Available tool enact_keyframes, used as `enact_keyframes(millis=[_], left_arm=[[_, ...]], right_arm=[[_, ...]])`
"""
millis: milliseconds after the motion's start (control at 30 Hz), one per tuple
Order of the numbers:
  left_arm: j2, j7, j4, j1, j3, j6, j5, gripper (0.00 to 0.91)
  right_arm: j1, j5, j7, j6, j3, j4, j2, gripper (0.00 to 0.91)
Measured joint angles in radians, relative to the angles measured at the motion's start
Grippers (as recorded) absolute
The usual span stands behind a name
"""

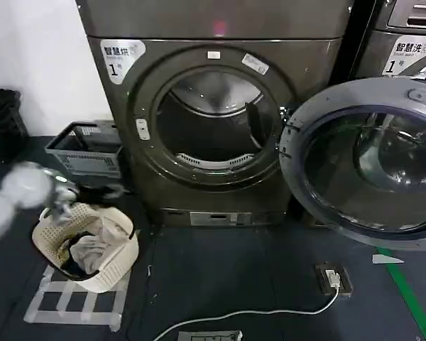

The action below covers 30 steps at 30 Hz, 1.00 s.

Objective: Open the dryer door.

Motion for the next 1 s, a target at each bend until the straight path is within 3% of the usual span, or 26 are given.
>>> enact_keyframes(millis=[267,433,1000], left_arm=[[-0.009,0.002,0.102,-0.03,-0.005,0.001,0.317,0.907],[-0.041,0.011,0.137,-0.052,0.013,0.001,0.392,0.907],[-0.046,0.079,0.199,-0.034,0.016,0.002,0.392,0.907]], right_arm=[[0.004,0.095,-0.053,0.047,-0.014,0.015,0.029,0.907],[0.009,0.101,-0.065,0.103,-0.01,0.0,0.04,0.907],[0.009,0.098,-0.082,0.132,-0.007,-0.031,0.047,0.907]])
